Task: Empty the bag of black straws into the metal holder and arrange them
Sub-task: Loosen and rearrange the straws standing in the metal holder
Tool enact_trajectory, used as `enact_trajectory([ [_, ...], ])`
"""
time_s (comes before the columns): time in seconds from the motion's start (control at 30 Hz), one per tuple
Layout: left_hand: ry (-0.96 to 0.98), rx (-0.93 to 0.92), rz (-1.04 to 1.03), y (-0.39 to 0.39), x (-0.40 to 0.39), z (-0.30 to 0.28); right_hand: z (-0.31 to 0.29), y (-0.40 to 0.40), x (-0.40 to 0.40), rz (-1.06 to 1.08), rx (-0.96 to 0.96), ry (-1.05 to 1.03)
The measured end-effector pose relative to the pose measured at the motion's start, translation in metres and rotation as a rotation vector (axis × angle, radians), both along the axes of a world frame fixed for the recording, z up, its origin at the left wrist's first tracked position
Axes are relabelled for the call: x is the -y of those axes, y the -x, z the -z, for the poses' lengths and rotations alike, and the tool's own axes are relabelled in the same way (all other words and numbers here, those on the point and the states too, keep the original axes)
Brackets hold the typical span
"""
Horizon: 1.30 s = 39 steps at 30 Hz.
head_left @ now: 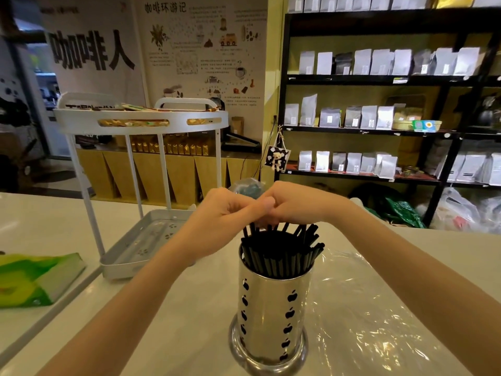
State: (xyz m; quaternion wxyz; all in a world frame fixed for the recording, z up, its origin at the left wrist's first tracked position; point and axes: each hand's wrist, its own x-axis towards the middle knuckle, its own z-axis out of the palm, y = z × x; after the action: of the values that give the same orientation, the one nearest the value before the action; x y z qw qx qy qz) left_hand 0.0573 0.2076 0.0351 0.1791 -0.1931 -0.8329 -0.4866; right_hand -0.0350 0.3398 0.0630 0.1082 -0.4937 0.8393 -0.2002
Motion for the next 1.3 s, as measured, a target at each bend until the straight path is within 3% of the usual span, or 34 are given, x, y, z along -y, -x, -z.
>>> enact_trajectory([
  [0.23, -0.123, -0.098, -0.191, 0.006, 0.014, 0.001, -0.007, 0.004, -0.007, -0.011, 0.036, 0.109],
  [0.33, -0.163, -0.043, -0.212, 0.013, 0.017, 0.007, -0.020, 0.006, -0.016, 0.012, 0.019, 0.287],
  [0.53, -0.085, 0.211, -0.046, 0.022, 0.016, 0.011, -0.038, 0.003, -0.037, 0.102, 0.026, 0.813],
  [0.73, -0.236, 0.282, 0.088, 0.024, 0.018, 0.009, -0.043, 0.003, -0.058, 0.202, 0.027, 1.153],
  [0.87, -0.355, 0.185, -0.004, 0.026, 0.022, 0.000, -0.038, 0.003, -0.069, 0.268, 0.046, 1.280],
  [1.0, -0.567, 0.000, -0.232, 0.029, 0.031, -0.016, -0.022, 0.000, -0.077, 0.320, 0.160, 1.205],
  [1.07, -0.688, -0.068, -0.285, 0.031, 0.035, -0.025, -0.013, -0.002, -0.075, 0.302, 0.237, 1.053],
  [1.17, -0.812, -0.182, -0.299, 0.032, 0.035, -0.041, 0.000, -0.006, -0.064, 0.233, 0.205, 0.771],
  [1.3, -0.652, -0.294, -0.225, 0.023, 0.018, -0.054, 0.011, -0.008, -0.049, 0.167, 0.109, 0.497],
])
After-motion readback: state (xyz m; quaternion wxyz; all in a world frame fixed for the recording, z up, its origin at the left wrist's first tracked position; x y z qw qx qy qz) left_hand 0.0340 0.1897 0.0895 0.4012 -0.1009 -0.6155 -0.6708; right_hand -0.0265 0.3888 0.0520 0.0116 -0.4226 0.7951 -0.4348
